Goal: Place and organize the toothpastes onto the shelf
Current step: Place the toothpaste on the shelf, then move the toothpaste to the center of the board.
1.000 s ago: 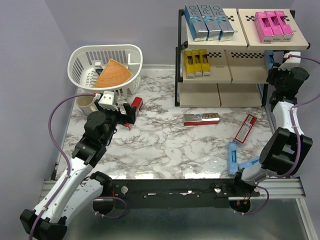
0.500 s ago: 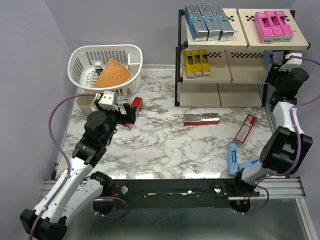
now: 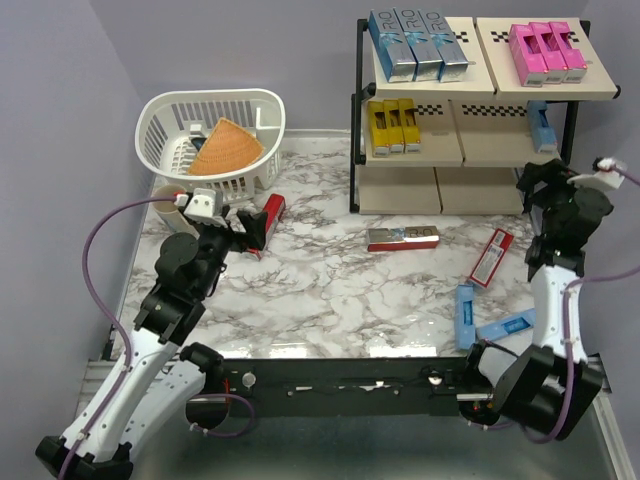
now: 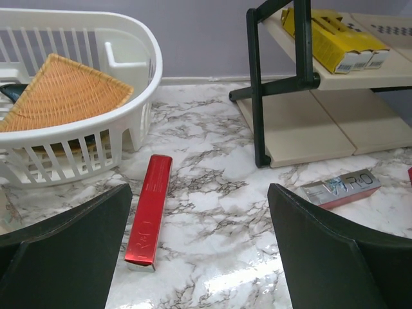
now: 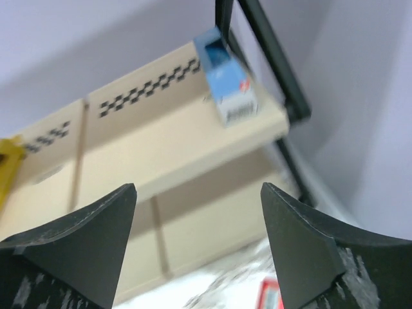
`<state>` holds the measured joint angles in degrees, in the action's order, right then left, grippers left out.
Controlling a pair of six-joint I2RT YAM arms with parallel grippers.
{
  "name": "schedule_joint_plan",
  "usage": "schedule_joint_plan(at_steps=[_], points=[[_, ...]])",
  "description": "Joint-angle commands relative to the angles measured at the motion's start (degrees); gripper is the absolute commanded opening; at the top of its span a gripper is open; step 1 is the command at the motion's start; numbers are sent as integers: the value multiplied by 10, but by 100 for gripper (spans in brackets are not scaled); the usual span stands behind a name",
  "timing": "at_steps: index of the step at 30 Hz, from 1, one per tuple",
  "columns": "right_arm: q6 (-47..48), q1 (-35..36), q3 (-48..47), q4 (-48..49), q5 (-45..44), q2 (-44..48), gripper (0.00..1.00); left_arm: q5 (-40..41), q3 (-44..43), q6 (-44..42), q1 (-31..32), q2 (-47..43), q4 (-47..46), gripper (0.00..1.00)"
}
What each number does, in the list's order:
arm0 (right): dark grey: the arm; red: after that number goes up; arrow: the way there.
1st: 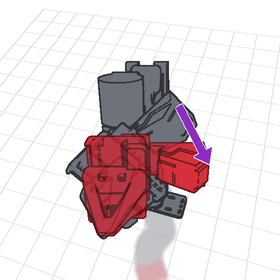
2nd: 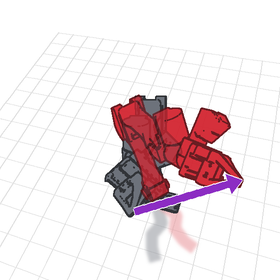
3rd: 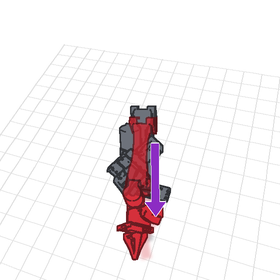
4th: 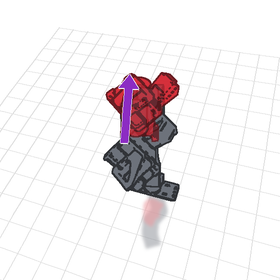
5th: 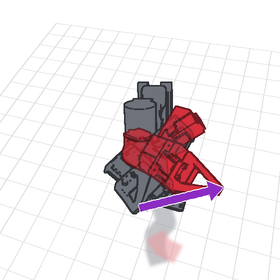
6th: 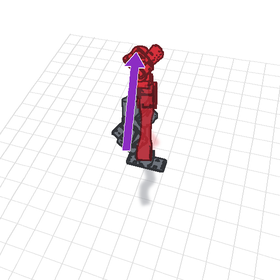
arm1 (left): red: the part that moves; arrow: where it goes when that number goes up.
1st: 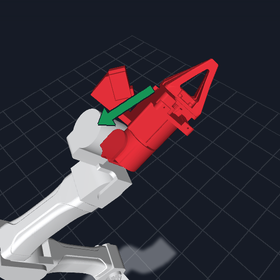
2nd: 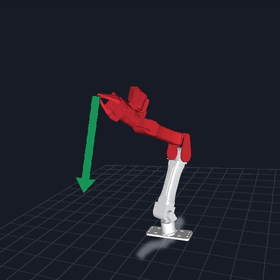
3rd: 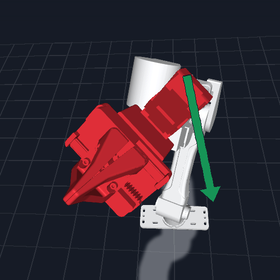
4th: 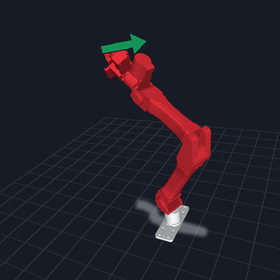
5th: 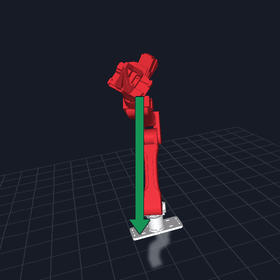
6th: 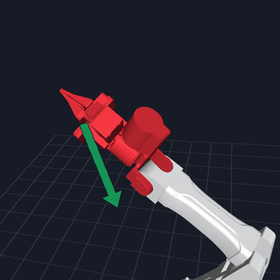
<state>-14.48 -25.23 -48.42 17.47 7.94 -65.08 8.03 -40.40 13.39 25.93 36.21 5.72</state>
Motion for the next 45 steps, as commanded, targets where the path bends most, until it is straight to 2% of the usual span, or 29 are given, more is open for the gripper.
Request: schedule_joint_plan(at_steps=[1,6,12,16,21,25,32,37,40,41,43,44,45], points=[[-177,14,90,-121,-18,108,88,-23,2,10,-3,-35,-7,99],[-146,70,105,-336,-24,169,91,-28,3,15,-3,-54,-8,99],[-95,76,137,-501,-2,203,95,-29,2,14,-4,-61,-5,99],[-85,98,140,-554,-42,188,96,-32,1,16,-4,-64,-5,99],[-77,119,99,-627,-30,98,99,-40,0,16,-4,-65,-4,99],[-77,159,90,-641,-42,13,99,-42,2,16,-4,-75,-6,99],[-85,218,92,-633,-76,-58,98,-43,3,16,-4,-79,-7,99],[-86,265,90,-627,-92,-104,89,-45,3,17,-4,-82,-8,99],[-100,304,87,-617,-90,-115,79,-44,4,16,-4,-78,-8,99],[-107,327,85,-612,-89,-116,69,-43,4,16,-4,-78,-8,99],[-123,354,73,-604,-94,-125,59,-43,4,16,-4,-75,-8,99],[-128,383,67,-601,-97,-129,51,-44,5,17,-4,-74,-8,99],[-135,396,61,-596,-99,-137,49,-43,5,16,-4,-72,-9,99]])
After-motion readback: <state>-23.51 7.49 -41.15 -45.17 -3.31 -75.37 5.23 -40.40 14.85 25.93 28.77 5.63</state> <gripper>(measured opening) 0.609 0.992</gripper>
